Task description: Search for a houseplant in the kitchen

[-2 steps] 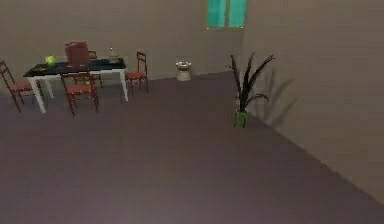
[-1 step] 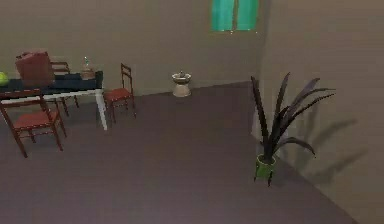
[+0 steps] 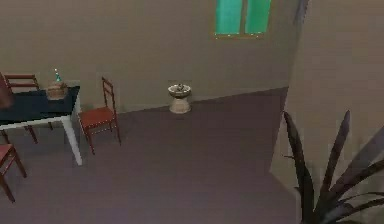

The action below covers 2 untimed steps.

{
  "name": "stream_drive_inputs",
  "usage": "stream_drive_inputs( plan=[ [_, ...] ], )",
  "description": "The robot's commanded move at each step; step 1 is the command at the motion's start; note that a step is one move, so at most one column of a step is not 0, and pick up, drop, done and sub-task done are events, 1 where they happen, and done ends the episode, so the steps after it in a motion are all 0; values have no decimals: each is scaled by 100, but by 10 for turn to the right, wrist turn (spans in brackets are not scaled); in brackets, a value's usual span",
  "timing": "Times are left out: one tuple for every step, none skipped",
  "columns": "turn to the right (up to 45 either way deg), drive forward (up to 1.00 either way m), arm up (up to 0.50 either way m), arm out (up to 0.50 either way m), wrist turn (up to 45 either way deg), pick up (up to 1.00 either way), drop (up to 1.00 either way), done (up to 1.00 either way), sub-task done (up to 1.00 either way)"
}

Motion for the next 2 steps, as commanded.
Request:
stream_drive_inputs(
  plan=[
    [390,0,0,0,0,0,0,0,0],
    [0,0,0,0,0,0,0,100,0]
  ],
)
